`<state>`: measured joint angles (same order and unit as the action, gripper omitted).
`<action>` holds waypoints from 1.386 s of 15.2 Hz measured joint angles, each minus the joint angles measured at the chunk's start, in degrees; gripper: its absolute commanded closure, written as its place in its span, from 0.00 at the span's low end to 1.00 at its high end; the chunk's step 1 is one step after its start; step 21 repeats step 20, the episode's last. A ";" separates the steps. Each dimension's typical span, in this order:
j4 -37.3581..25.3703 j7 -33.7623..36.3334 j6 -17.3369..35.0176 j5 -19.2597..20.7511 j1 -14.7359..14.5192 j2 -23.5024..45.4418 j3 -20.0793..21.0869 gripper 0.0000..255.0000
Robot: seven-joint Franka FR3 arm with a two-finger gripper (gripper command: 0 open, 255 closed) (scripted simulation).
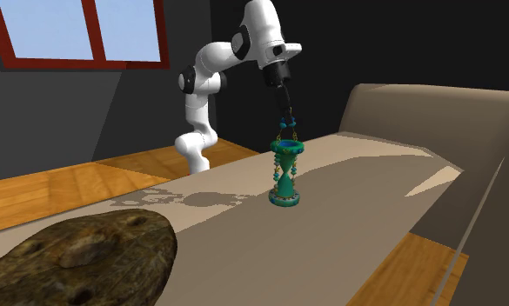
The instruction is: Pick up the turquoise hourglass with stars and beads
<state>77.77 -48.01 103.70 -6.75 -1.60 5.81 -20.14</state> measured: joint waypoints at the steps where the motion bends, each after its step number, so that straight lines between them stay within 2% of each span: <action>1: 0.04 0.01 0.02 0.01 -0.01 -0.03 0.01 1.00; 5: -0.55 -0.07 -0.46 -0.11 0.08 0.22 -0.04 1.00; 9: -5.57 -0.18 -3.92 -0.84 0.59 1.96 -0.25 1.00; 16: -17.30 -0.57 -11.45 -2.99 2.38 6.49 -0.73 1.00; 19: -25.34 -0.48 -16.00 -4.65 3.87 10.14 -0.84 1.00; 21: -27.13 -0.48 -17.11 -5.02 4.26 10.86 -0.86 1.00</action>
